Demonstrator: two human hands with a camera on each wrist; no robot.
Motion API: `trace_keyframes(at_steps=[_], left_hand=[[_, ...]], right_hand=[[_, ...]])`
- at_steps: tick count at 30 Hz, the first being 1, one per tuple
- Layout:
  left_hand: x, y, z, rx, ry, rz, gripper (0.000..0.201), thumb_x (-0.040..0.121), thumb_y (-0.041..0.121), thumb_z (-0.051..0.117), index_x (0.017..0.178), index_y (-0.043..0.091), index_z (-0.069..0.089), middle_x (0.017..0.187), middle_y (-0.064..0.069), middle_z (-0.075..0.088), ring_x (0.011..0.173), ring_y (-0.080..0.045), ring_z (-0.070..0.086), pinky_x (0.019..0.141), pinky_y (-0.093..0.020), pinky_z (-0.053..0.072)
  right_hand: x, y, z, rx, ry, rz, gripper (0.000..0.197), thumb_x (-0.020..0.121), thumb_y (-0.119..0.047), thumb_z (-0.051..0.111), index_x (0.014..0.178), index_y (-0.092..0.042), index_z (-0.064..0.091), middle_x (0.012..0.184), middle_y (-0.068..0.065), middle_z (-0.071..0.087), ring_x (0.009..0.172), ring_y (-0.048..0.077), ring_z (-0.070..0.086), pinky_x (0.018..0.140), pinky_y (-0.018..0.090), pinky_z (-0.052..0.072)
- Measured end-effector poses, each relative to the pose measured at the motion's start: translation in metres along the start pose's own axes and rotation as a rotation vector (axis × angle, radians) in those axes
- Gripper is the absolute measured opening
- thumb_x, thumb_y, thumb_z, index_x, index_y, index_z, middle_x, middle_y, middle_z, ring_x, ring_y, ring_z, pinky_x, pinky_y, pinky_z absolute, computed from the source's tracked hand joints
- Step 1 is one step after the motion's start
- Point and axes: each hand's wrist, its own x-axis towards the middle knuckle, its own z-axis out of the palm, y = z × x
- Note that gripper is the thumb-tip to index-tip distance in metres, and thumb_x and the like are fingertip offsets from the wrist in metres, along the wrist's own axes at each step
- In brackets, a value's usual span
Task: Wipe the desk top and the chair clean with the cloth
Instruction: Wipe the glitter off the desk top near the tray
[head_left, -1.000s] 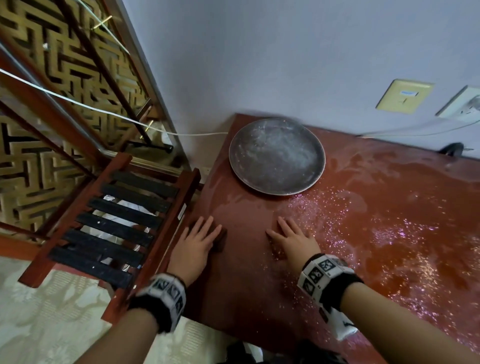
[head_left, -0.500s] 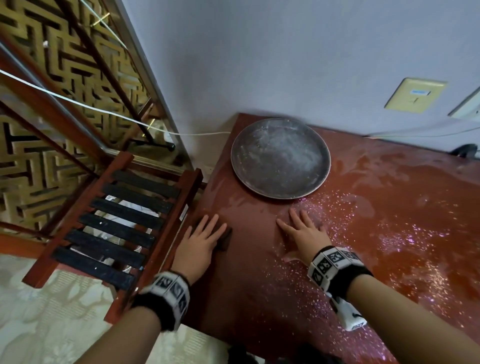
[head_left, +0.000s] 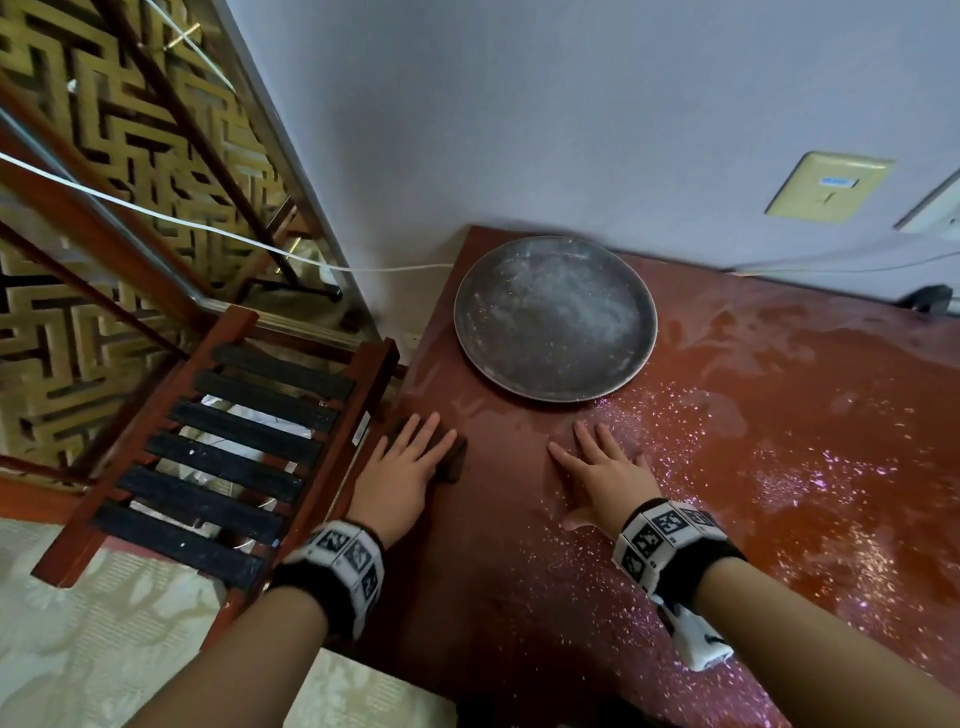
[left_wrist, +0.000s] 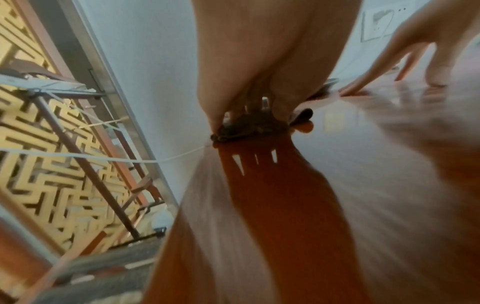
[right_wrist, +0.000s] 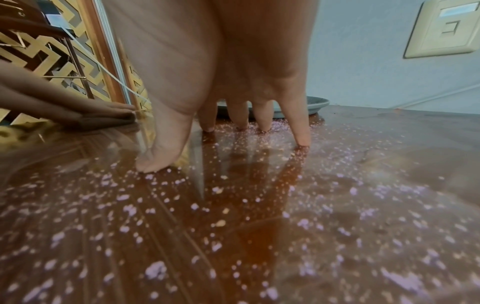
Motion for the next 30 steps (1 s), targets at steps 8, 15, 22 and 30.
trace_keyframes(at_steps=[8,15,22,30], left_hand=[[0.051,0.014,-0.032,0.071,-0.149,-0.057,0.055,0.102,0.016,0.029,0.151,0.031,0.01,0.16,0.004,-0.005,0.147,-0.017,-0.007,0.116,-0.042,0.012],[0.023,0.008,-0.017,0.055,-0.104,0.025,0.056,0.102,0.015,0.03,0.15,0.035,0.008,0.159,0.008,-0.006,0.146,-0.013,-0.011,0.117,-0.038,0.009],[0.083,0.009,-0.045,0.04,-0.191,-0.025,0.056,0.102,0.014,0.032,0.151,0.031,0.012,0.16,0.005,-0.004,0.147,-0.016,-0.006,0.116,-0.041,0.012],[0.022,0.01,-0.017,0.046,-0.076,0.032,0.055,0.102,0.016,0.031,0.15,0.034,0.012,0.159,0.008,-0.004,0.145,-0.011,-0.01,0.116,-0.037,0.011]], right_hand=[[-0.002,0.0,-0.001,0.014,-0.007,0.002,0.099,0.074,-0.055,0.066,0.147,-0.04,0.0,0.156,-0.001,-0.016,0.144,0.026,-0.011,0.111,0.06,0.014],[-0.001,0.002,0.002,0.029,0.0,-0.006,0.098,0.075,-0.053,0.066,0.147,-0.041,-0.001,0.156,-0.001,-0.017,0.144,0.026,-0.013,0.112,0.06,0.012],[0.0,0.002,0.001,0.029,-0.006,-0.006,0.099,0.075,-0.053,0.066,0.147,-0.041,-0.002,0.156,-0.001,-0.018,0.144,0.026,-0.013,0.112,0.061,0.011],[-0.001,0.002,0.002,0.05,0.0,-0.01,0.098,0.076,-0.051,0.067,0.147,-0.041,-0.001,0.156,-0.001,-0.017,0.144,0.026,-0.014,0.111,0.061,0.013]])
